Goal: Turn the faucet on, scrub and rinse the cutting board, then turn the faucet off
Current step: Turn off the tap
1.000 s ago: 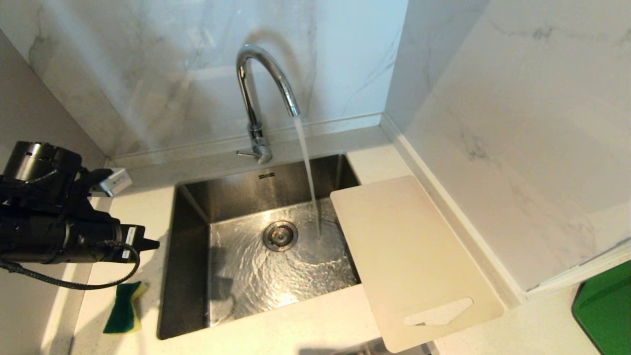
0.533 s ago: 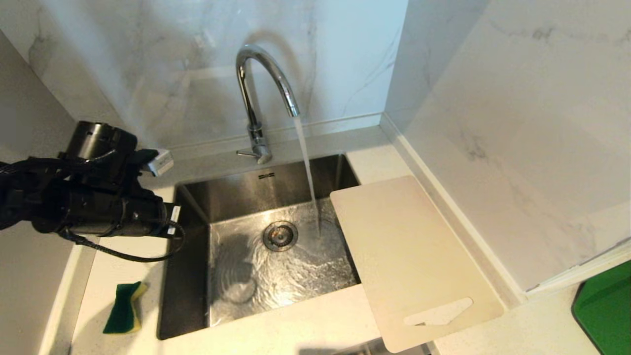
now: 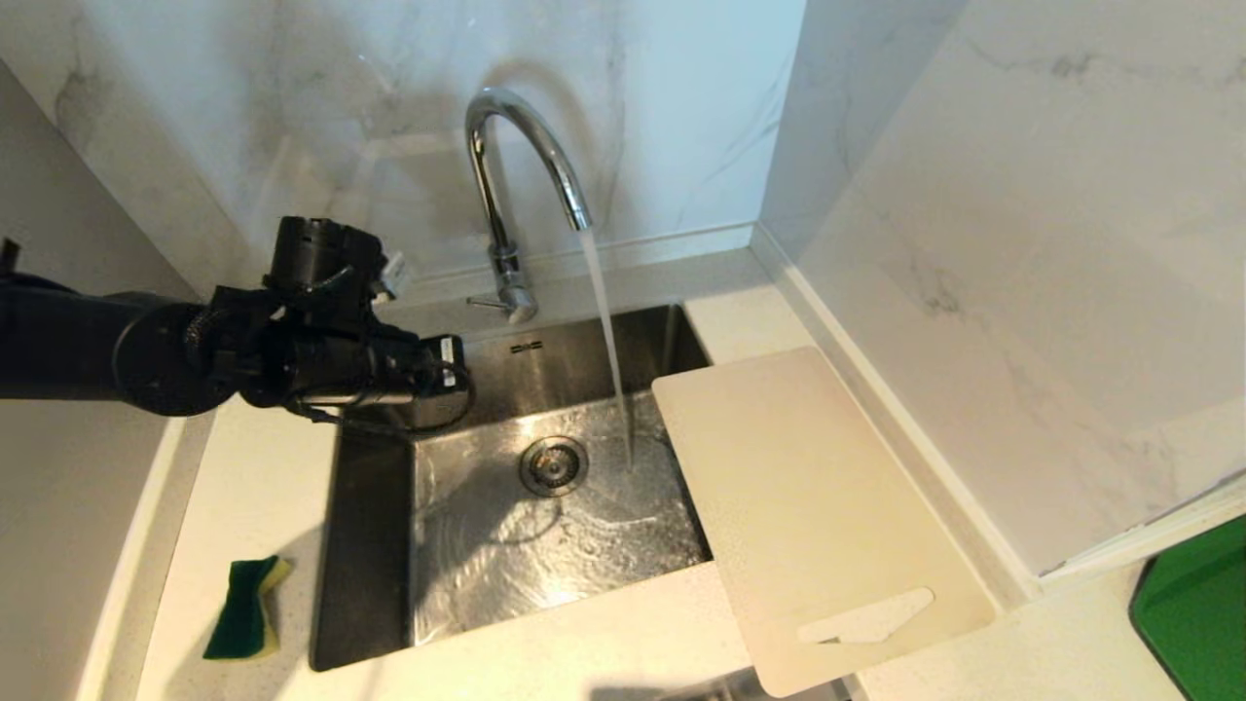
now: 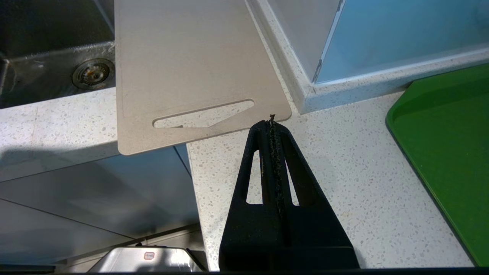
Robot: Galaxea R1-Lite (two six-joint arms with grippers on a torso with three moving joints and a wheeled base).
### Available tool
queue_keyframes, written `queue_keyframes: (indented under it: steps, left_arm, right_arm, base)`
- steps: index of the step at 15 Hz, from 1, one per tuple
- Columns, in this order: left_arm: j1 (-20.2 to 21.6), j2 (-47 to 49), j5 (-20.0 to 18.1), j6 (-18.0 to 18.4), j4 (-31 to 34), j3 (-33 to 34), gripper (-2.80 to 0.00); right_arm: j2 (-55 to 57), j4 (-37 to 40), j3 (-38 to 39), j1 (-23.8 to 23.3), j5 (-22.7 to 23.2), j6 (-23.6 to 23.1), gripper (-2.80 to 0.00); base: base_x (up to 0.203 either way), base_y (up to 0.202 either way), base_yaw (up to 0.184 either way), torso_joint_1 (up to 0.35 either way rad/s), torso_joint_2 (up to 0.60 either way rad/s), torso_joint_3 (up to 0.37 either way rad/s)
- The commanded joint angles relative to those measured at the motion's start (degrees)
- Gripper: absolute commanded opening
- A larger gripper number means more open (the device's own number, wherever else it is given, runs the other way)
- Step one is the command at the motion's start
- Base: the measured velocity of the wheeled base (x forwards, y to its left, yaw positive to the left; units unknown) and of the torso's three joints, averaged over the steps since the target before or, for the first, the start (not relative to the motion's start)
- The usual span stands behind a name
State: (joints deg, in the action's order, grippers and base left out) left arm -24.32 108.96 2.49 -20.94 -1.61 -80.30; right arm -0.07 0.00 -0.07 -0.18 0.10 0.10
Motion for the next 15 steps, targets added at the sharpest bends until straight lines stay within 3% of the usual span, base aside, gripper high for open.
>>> queue_keyframes:
  steps: [1, 4, 8, 15]
  left_arm:
    - [-0.1, 6.1, -5.2, -3.0, -4.6, -1.3, -2.8]
    - [-0.1, 9.9, -5.5, -5.4, -12.0, -4.3, -2.8]
    - [0.7, 15.8, -5.4, -5.7, -29.9, -4.6, -2.8]
    - [2.9, 24.1, -5.9, -6.2, -30.5, -17.3, -2.8]
  right_arm:
    - [0.1, 0.0, 0.0, 0.0, 0.0, 0.0, -2.8]
    - [0.1, 0.0, 0.0, 0.0, 0.0, 0.0, -2.8]
    - [0.1, 0.0, 0.0, 0.0, 0.0, 0.0, -2.8]
    - [0.1, 0.0, 0.0, -0.1, 0.0, 0.0, -2.8]
  base:
    - [0.0, 0.0, 0.0, 0.0, 0.0, 0.0]
    - [0.0, 0.0, 0.0, 0.0, 0.0, 0.0]
    - [0.0, 0.0, 0.0, 0.0, 0.0, 0.0]
    - [0.0, 0.0, 0.0, 0.0, 0.0, 0.0]
